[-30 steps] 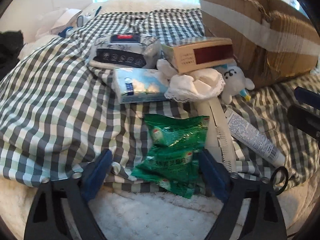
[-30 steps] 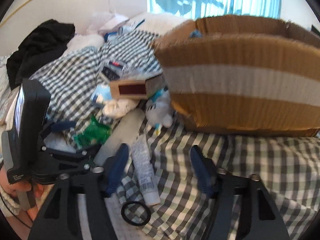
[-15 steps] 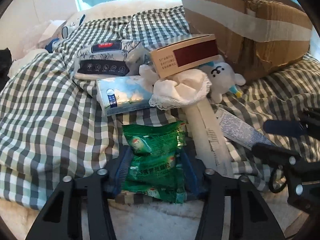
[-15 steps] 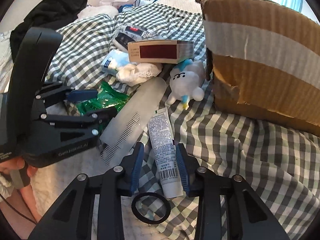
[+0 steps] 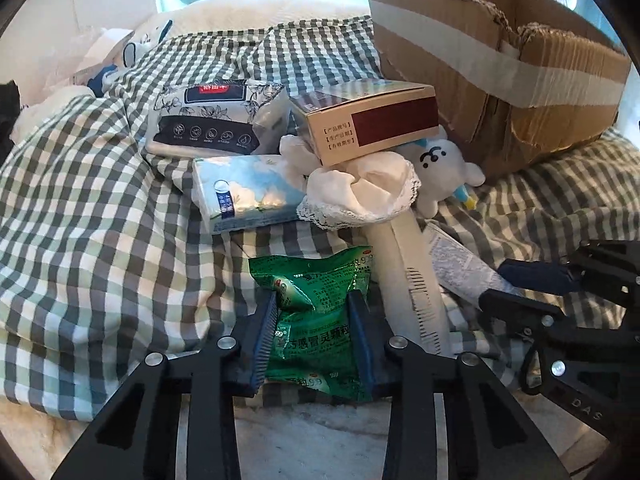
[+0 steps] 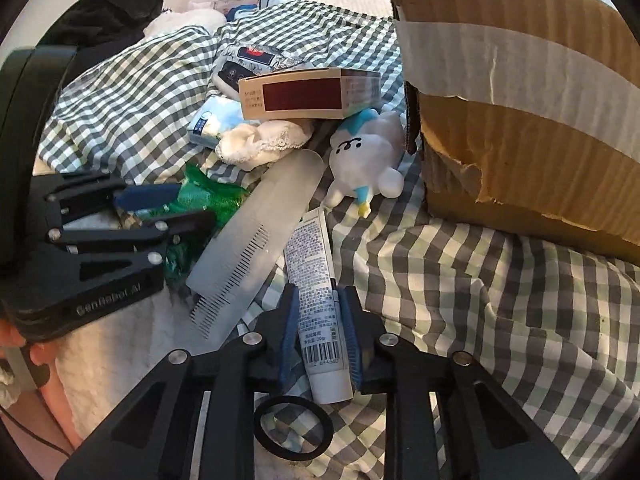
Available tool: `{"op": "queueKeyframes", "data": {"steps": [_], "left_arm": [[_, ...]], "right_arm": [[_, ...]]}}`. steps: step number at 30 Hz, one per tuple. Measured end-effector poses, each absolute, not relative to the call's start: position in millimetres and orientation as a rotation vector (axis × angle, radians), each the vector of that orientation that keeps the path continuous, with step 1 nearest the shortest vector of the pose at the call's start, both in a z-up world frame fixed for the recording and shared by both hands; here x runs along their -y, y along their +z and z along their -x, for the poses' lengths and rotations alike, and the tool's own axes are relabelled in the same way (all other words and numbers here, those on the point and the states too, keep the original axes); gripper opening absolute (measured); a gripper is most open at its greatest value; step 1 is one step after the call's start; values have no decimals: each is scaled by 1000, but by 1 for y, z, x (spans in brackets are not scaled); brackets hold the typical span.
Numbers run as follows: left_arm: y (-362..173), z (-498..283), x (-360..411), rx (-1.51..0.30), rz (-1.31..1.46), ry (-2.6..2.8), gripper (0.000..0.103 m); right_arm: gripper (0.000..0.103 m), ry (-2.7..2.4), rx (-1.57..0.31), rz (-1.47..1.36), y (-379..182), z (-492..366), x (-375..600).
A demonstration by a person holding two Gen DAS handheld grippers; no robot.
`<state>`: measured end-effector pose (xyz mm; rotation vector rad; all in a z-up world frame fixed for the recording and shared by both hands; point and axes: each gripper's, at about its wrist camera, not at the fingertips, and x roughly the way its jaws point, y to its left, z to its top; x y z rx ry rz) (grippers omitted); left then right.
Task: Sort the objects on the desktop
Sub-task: 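Grasp the green packet with the left tool while the right tool grasps the white tube, then lift the green packet and white tube and carry both toward the cardboard box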
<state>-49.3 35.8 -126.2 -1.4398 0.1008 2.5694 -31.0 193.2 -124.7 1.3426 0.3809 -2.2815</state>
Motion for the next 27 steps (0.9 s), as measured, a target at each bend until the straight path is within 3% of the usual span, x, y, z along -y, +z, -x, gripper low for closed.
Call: {"op": "queueKeyframes", "data": {"steps": [4, 17, 27], "left_arm": [[-132, 48, -42, -140, 1447, 2561, 41], [-136, 51, -39, -91, 1468, 2555, 41], [-122, 42, -37, -56, 1429, 2582, 34]], "right_arm": [[21, -2280, -378, -1349, -125, 33, -194], [21, -2252, -380, -1389, -133, 35, -189], [16, -2323, -354, -1284, -100, 28, -193]]}}
